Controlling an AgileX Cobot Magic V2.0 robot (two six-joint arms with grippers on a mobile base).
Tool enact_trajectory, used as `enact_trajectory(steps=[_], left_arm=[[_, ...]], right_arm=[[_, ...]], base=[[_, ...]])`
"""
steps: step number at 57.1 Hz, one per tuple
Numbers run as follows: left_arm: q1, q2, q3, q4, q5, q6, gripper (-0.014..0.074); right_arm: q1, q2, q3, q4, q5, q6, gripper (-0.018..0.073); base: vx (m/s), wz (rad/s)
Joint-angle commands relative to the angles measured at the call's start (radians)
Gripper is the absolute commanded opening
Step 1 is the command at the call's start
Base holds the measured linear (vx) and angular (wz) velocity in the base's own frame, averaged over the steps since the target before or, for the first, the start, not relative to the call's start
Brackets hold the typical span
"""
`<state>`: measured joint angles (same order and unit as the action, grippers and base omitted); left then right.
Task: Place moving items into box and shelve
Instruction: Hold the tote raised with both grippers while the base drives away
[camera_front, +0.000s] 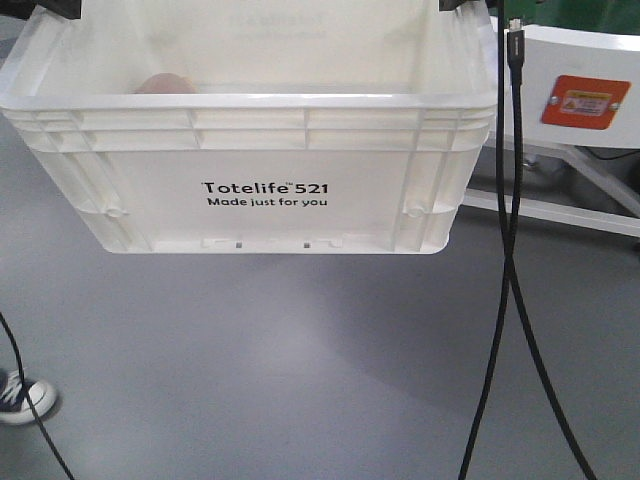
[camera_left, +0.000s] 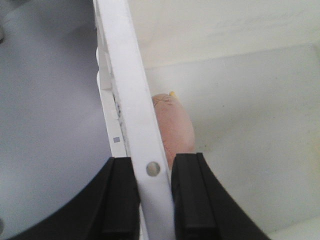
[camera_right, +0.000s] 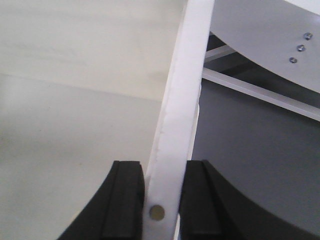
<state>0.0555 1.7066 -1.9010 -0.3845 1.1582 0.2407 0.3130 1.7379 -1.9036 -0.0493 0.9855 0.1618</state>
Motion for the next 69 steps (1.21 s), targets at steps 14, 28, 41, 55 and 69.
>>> enact_trajectory(steps=[14,28,41,55,69], left_arm=[[0.004,-0.069,-0.046,-0.029,-0.112,0.021,0.0002],[0.004,-0.069,-0.046,-0.029,-0.110,0.021,0.0002],[0.004,-0.069,-0.046,-0.028,-0.110,0.021,0.0002],[0.004,-0.069,-0.046,-0.028,-0.112,0.021,0.0002],[0.004,-0.069,-0.046,-0.028,-0.112,0.021,0.0002]], right_arm=[[-0.012,-0.073,-0.042,-0.054,-0.124,-0.020,-0.0003],[-0.012,-0.073,-0.042,-0.054,-0.123,-0.020,-0.0003],[-0.012,-0.073,-0.042,-0.054,-0.123,-0.020,-0.0003],[-0.012,-0.073,-0.042,-0.054,-0.119,-0.020,-0.0003],[-0.012,-0.073,-0.042,-0.054,-0.119,-0.020,-0.0003]], base=[[-0.36,0.39],[-0.34,0.45],[-0.29,0.56],[-0.22,0.71],[-0.19,0.78]])
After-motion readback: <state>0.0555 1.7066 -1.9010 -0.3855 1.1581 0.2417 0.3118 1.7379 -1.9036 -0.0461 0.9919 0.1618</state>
